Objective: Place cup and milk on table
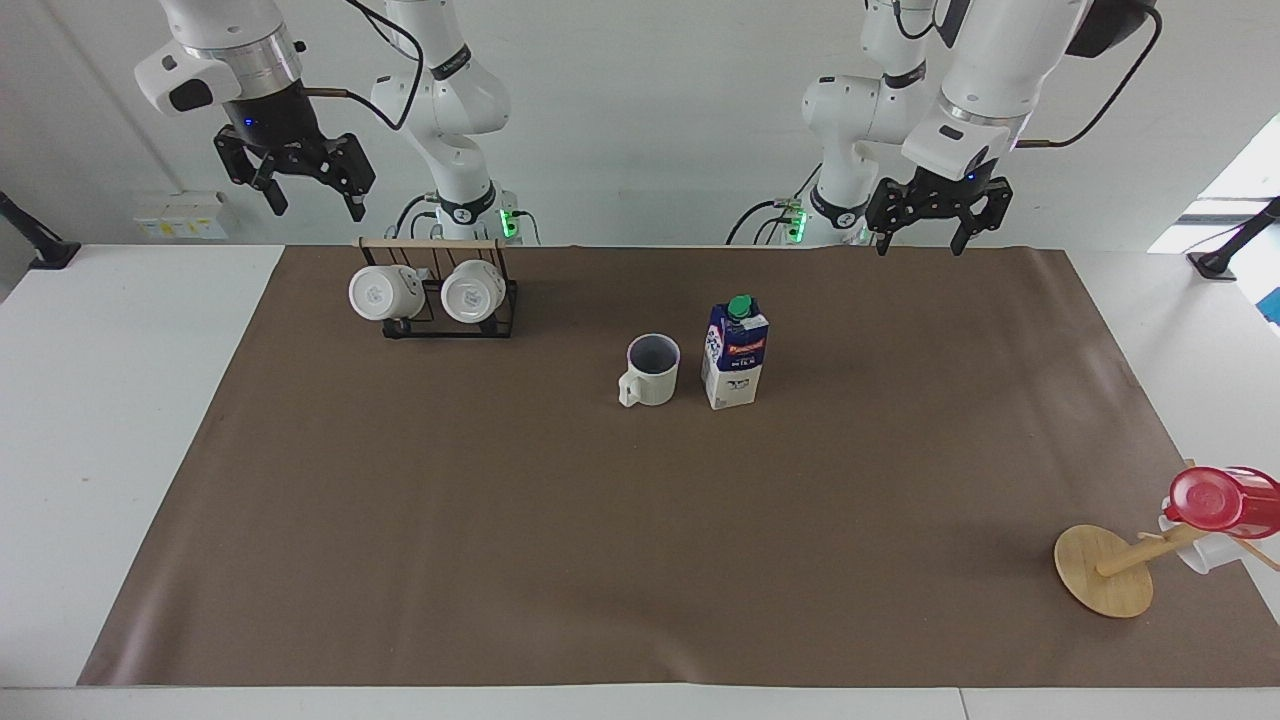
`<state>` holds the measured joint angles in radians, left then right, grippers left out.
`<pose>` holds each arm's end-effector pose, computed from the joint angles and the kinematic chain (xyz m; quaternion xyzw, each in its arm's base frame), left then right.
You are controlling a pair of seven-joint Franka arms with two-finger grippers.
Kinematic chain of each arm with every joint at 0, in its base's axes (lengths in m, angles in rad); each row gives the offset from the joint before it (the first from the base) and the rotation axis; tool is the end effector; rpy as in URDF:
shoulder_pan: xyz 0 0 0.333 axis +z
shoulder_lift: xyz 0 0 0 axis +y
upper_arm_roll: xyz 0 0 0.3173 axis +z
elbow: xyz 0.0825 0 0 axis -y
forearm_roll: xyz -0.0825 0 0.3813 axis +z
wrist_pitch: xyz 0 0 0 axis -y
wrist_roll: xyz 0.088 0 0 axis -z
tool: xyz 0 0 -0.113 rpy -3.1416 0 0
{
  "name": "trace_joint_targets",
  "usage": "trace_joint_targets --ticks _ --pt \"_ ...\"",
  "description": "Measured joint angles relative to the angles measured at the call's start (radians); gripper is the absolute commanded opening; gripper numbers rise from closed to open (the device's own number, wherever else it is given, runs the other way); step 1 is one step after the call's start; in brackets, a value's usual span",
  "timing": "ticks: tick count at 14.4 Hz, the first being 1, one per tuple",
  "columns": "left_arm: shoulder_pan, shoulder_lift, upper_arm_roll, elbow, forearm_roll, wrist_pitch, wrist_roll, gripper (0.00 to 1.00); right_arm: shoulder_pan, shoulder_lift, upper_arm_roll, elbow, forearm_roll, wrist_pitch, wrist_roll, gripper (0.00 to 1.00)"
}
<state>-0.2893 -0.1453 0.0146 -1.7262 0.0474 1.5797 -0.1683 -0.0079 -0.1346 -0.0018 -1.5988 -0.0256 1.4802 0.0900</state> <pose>0.4883 -0.1315 0.6245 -0.9983 0.0535 -0.0044 0.0222 0.4993 -0.0080 0.6696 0.9986 -0.0511 0.0085 0.0123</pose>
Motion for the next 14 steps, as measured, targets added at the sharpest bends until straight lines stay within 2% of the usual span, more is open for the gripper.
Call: trace_joint_targets --ticks 6,14 --pt "0.006 -0.006 0.097 0.006 0.0 -0.011 0.093 1.0 0.0 0.0 0.0 0.0 0.0 0.0 0.0 1.0" --pt "0.007 -0.006 0.131 0.027 0.0 -0.023 0.107 1.0 0.0 0.0 0.0 0.0 0.0 0.0 0.0 1.0"
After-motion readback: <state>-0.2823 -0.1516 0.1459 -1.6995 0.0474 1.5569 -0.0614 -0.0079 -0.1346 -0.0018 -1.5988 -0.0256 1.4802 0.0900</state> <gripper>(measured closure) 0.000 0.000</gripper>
